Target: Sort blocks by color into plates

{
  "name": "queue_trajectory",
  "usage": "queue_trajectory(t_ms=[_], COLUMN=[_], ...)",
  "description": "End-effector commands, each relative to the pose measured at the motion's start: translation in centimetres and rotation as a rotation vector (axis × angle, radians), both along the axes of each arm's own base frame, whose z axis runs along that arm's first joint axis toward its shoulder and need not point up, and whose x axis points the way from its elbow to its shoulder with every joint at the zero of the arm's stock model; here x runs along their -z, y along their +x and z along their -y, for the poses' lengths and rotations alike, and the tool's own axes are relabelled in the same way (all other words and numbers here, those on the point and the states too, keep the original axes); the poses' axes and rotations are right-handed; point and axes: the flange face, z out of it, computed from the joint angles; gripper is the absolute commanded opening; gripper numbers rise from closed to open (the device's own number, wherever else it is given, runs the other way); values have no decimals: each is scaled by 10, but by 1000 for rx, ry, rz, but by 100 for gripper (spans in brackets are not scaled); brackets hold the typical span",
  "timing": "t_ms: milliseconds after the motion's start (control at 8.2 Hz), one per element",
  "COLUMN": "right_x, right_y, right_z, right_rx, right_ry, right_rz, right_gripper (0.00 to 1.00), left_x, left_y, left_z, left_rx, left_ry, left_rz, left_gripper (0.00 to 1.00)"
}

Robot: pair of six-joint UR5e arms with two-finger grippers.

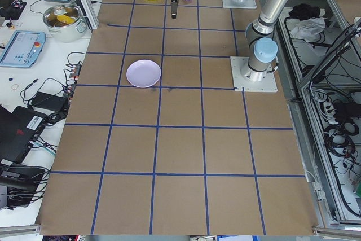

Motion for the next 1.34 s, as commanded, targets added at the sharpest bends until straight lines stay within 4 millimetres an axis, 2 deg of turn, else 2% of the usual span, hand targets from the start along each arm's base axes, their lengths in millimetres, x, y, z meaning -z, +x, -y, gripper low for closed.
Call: queue_trajectory(t_ms=[0, 122, 366, 610, 732, 976, 1098, 1220], right_x=[82, 122, 192, 246, 259, 288, 293, 294], right_y=[-99, -121, -146, -158, -164, -163, -162, -162], right_z=[9, -5, -30, -15, -13, -21, -21, -21], right_rx=[2, 41, 103, 104, 102, 107, 108, 112], right_ry=[78, 119, 256, 307, 335, 359, 352, 354], right_rz=[8, 8, 48, 38, -9, -10, -4, 1], right_gripper=[100, 100, 100, 95, 94, 92, 82, 65], left_x=[19, 23, 24, 35, 35, 39, 45, 43], left_y=[-1, -1, -1, -1, -1, -1, -1, 0], left_z=[-20, -18, -20, -20, -20, -18, -17, -20], left_rx=[7, 7, 14, 11, 14, 13, 13, 13], left_ry=[28, 22, 23, 40, 36, 45, 58, 53], left_rz=[1, 1, 3, 1, 3, 2, 5, 17], left_gripper=[100, 100, 100, 100, 100, 100, 100, 100])
